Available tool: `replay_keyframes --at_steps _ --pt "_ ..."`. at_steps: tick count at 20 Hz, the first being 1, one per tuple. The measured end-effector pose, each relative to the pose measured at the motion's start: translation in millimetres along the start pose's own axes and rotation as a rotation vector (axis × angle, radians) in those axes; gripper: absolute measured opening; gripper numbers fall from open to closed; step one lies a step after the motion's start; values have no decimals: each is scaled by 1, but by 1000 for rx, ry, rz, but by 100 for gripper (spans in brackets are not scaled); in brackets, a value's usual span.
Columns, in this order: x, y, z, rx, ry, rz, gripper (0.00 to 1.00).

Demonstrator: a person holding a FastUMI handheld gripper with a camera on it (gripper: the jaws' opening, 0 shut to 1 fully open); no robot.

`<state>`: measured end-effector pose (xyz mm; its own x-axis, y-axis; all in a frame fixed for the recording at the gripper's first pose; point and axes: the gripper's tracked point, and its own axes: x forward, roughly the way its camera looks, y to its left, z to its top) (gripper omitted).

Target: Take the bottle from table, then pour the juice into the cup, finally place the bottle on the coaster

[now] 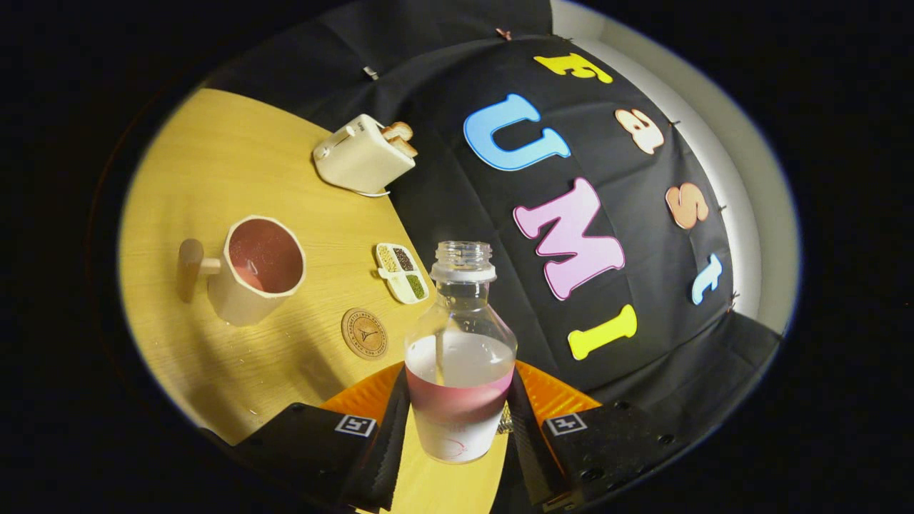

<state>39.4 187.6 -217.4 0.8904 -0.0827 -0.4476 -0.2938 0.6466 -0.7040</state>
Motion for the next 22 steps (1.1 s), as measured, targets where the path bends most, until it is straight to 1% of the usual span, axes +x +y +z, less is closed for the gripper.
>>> replay_keyframes --at_steps 6,11,22 --pt "6 24 7 -149 1 41 71" --pt "8 34 11 -301 -4 43 71" --pt "13 50 12 -484 7 68 70"
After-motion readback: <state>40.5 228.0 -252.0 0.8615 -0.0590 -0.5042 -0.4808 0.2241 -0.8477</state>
